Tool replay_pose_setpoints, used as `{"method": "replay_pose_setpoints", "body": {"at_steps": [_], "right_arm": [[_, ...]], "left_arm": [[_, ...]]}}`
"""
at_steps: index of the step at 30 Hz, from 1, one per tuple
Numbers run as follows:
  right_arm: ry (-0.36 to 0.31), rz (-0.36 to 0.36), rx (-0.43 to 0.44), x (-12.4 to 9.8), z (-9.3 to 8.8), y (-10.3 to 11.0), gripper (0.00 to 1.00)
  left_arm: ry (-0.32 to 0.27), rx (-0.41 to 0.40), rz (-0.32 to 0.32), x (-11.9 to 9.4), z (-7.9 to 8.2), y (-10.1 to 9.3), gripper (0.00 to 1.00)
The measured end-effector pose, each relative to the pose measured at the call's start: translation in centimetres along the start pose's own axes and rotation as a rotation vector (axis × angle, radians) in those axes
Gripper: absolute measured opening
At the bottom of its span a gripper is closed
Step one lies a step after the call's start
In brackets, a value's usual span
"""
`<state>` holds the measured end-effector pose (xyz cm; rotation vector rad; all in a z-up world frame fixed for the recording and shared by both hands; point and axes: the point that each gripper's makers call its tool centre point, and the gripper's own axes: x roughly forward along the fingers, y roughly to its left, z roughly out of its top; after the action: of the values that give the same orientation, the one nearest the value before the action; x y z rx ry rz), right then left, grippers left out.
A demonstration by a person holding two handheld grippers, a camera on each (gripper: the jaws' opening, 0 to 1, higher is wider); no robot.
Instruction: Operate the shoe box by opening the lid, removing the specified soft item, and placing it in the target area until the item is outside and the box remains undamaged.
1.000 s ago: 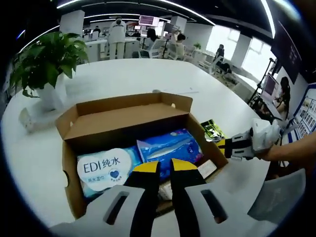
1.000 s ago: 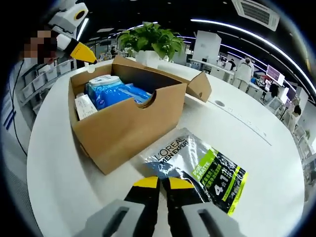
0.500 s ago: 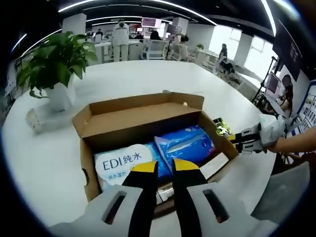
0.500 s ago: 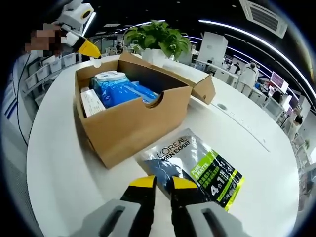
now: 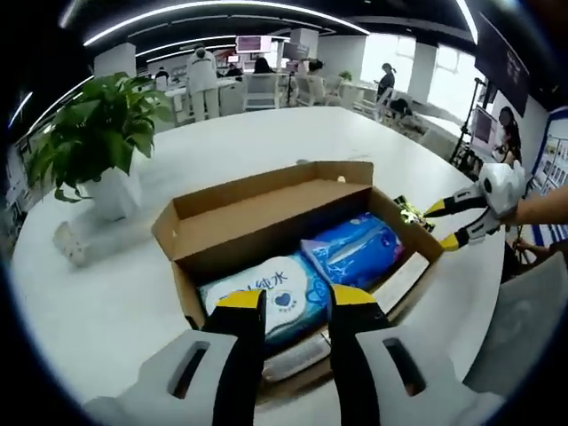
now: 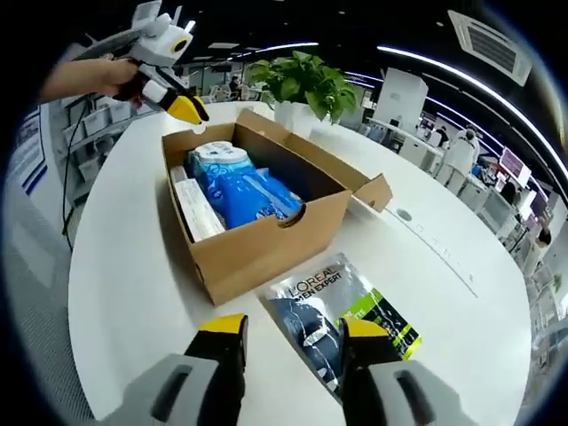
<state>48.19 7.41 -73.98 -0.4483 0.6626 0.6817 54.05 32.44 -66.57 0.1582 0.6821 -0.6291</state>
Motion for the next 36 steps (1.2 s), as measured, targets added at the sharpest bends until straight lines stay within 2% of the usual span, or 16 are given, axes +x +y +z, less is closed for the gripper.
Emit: {"method": "replay_pose_setpoints", "body": {"at_steps": [5,9,11,15,17,26,32,36], "right_arm": [[-0.003,0.015,-0.024,-0.8,1.4,-0.4,0.44],[-0.043,0.053,0.018,-1.3,3.6,-0.4,0.49],[-0.091,0.045,-0.011,-1.5,5.1,-0.7,0.53],[-0.116,0.074,-0.023,-1.4,6.7,-0.2,0.57],[-0.131,0.086,-0.038,-1.1,7.6,0.1,0.61],[-0.126,0.164,-0.094,0.5,10.2,1.9,0.7],[-0.139,0.214,-0.129,1.9,12.6,3.1,0.73],[-0.133,0.251,-0.153,3.1,13.4,4.0,0.75]], "left_arm": [[-0.007,0.021,0.004,0.0,0.4,1.0,0.32],[-0.012,0.074,-0.009,-0.1,0.8,1.5,0.35],[-0.014,0.113,-0.018,-0.2,1.0,1.7,0.37],[-0.013,0.148,-0.028,-0.2,1.2,2.2,0.43],[-0.01,0.162,-0.03,-0.1,1.4,2.6,0.47],[0.04,0.283,-0.07,0.6,0.9,3.6,0.52],[0.054,0.348,-0.093,1.7,0.8,4.2,0.61],[0.093,0.443,-0.152,2.0,0.1,3.6,0.67]]}}
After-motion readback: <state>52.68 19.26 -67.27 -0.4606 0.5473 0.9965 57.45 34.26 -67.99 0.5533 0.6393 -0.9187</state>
